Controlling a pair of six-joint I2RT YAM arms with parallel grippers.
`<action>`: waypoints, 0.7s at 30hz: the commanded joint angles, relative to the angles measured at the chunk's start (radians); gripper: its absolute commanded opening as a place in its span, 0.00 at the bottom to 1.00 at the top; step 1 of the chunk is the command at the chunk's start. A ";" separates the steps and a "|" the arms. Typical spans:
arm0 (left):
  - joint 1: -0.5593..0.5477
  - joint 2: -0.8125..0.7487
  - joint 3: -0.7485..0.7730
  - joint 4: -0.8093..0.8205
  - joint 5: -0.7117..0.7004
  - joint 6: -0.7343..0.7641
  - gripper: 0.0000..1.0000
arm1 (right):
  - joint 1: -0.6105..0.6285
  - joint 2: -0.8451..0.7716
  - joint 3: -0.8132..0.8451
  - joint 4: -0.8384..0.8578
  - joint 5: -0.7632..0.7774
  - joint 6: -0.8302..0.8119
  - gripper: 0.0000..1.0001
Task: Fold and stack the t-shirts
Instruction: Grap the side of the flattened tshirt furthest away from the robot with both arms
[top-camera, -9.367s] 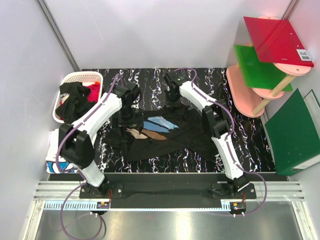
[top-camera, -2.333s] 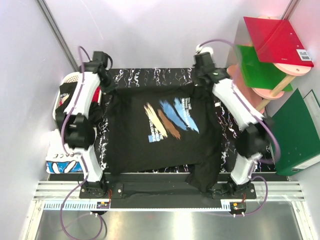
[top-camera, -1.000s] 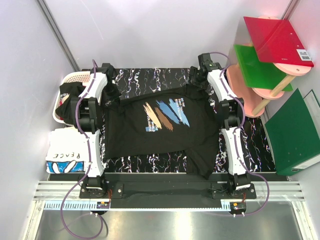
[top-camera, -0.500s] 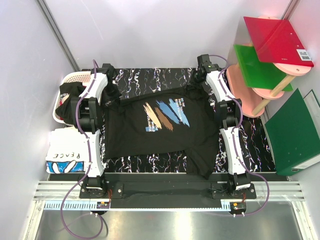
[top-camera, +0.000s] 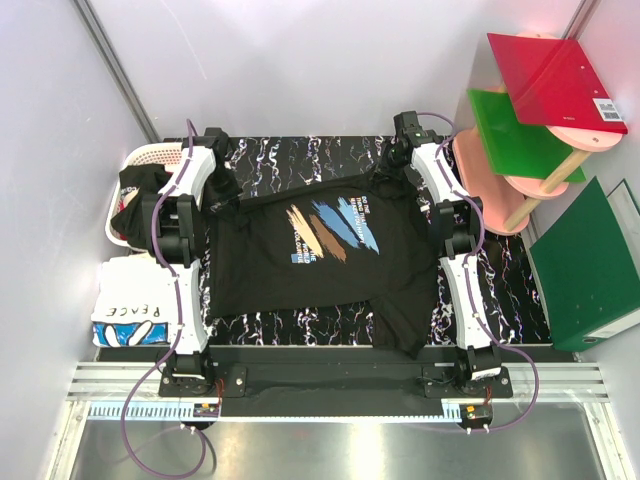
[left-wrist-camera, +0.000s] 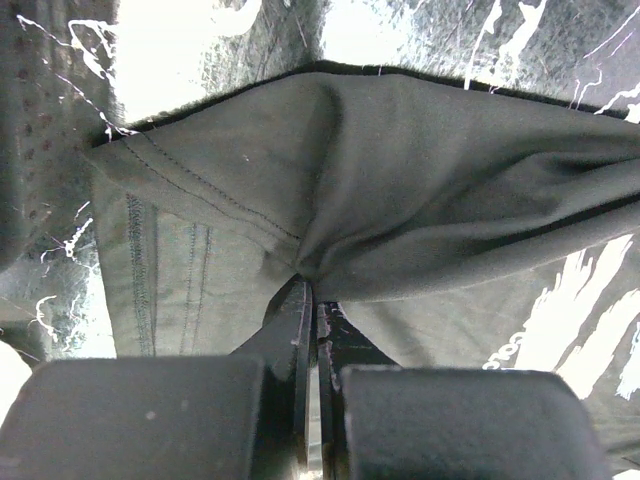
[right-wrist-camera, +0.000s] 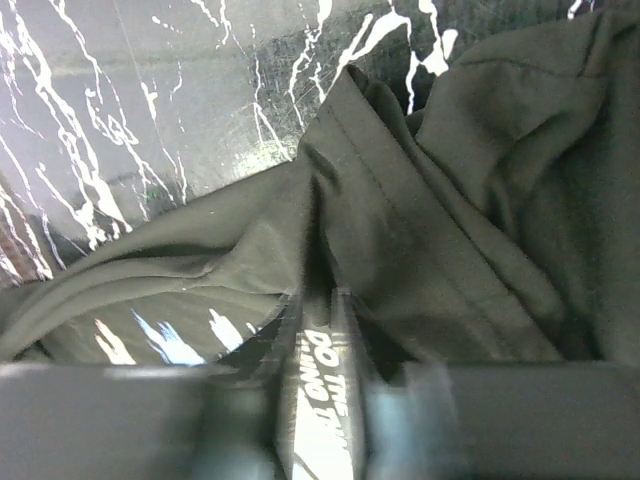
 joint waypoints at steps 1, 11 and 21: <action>0.002 -0.061 -0.006 0.021 -0.032 0.006 0.00 | 0.005 -0.067 0.009 0.027 0.003 -0.017 0.34; 0.002 -0.067 -0.026 0.023 -0.049 0.010 0.00 | 0.005 -0.004 0.027 0.057 -0.039 0.014 0.53; 0.003 -0.089 -0.046 0.023 -0.084 0.010 0.00 | 0.004 0.065 0.035 0.082 -0.122 -0.004 0.00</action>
